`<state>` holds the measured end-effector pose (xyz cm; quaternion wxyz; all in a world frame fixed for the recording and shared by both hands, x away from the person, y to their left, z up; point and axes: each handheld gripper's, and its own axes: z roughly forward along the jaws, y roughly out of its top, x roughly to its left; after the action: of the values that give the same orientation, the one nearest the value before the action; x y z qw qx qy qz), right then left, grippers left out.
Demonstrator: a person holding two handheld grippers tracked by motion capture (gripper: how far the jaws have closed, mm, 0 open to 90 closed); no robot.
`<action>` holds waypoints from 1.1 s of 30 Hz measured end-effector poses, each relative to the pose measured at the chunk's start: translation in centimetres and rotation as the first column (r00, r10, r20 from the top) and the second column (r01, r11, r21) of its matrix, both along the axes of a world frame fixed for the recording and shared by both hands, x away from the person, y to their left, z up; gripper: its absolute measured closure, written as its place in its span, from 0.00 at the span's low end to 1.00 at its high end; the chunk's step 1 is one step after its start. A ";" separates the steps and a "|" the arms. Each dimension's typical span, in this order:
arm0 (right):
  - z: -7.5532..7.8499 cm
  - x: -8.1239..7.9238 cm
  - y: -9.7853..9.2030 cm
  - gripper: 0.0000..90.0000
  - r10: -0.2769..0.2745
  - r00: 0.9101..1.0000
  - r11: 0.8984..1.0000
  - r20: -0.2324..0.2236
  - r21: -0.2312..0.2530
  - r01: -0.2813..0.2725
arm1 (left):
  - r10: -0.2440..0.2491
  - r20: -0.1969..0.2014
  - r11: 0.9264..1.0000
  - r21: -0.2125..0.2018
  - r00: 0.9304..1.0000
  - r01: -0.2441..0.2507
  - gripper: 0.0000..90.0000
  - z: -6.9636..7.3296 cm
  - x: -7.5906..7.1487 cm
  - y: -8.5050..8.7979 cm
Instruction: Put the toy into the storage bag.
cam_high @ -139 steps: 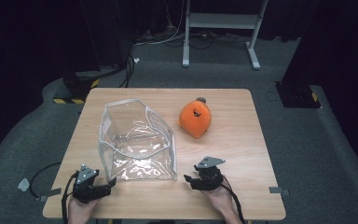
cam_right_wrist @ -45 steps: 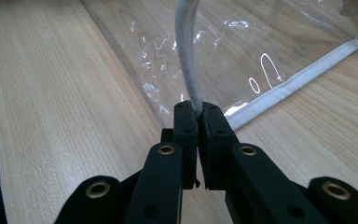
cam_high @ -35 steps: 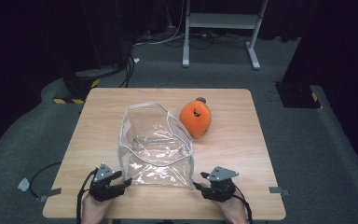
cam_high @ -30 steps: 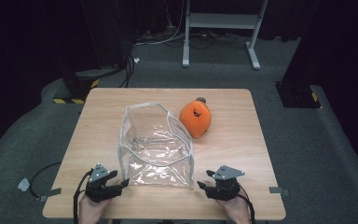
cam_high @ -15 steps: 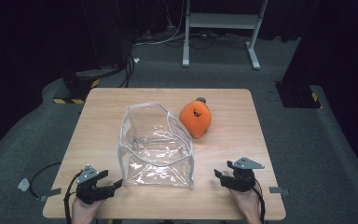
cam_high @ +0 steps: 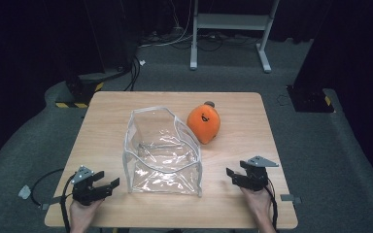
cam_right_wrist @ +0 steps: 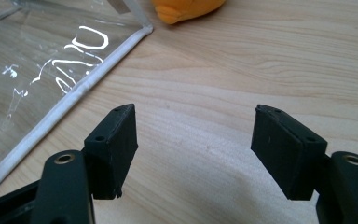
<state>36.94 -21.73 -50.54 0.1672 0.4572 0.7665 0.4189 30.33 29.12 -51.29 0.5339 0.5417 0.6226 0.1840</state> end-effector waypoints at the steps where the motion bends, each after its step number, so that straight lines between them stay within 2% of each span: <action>1: 0.1 0.1 0.0 0.34 -0.001 1.000 1.000 0.004 0.005 0.001 | 0.014 -0.003 1.000 0.001 1.000 -0.014 0.25 -0.1 0.4 0.1; 4: 0.4 0.5 0.0 0.32 -0.006 1.000 1.000 0.008 0.018 0.006 | 0.062 -0.011 0.998 0.023 0.998 -0.062 0.26 -0.5 1.9 0.3; 7: 0.6 0.8 -0.1 0.32 -0.009 1.000 0.999 0.013 0.032 0.008 | 0.079 -0.020 0.996 0.039 0.997 -0.078 0.26 -0.8 2.5 0.4; 8: 0.7 1.1 -0.3 0.30 -0.016 1.000 0.998 0.008 0.062 0.015 | 0.102 -0.021 0.994 0.043 0.995 -0.101 0.26 -1.1 3.3 0.2; 9: 0.7 1.1 -0.3 0.30 -0.016 1.000 0.998 0.008 0.062 0.015 | 0.102 -0.021 0.994 0.043 0.995 -0.101 0.27 -1.1 3.3 0.2; 11: 1.0 1.6 -0.4 0.28 -0.023 1.000 0.996 0.010 0.081 0.022 | 0.117 -0.032 0.991 0.071 0.993 -0.114 0.27 -1.5 4.1 0.1; 15: 1.5 2.1 -0.5 0.25 -0.020 1.000 0.994 0.024 0.110 0.017 | 0.141 -0.027 0.987 0.080 0.990 -0.139 0.27 -1.8 5.1 -0.2; 23: 2.7 3.7 0.1 0.21 0.010 1.000 0.992 -0.014 0.123 -0.009 | 0.162 -0.030 0.982 0.101 0.986 -0.158 0.28 -2.1 6.1 -0.2; 24: 2.9 3.9 0.1 0.20 0.014 1.000 0.992 -0.013 0.123 -0.012 | 0.156 -0.037 0.982 0.115 0.987 -0.151 0.28 -2.2 6.1 -0.2; 29: 3.5 4.6 0.5 0.20 0.023 1.000 0.993 -0.006 0.119 -0.022 | 0.169 -0.038 0.982 0.091 0.985 -0.165 0.28 -2.2 6.2 -0.1; 30: 3.8 4.9 0.8 0.19 0.017 1.000 0.995 -0.002 0.100 -0.017 | 0.168 -0.038 0.982 0.091 0.985 -0.164 0.28 -2.2 6.3 -0.2; 33: 4.1 5.5 0.9 0.19 0.012 1.000 0.996 -0.010 0.092 -0.011 | 0.165 -0.038 0.982 0.098 0.986 -0.160 0.27 -2.2 6.3 -0.2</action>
<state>42.47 -20.80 -46.44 0.1394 0.4624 0.7499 0.4521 36.58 28.95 -53.47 0.4764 0.5178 0.6675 0.2436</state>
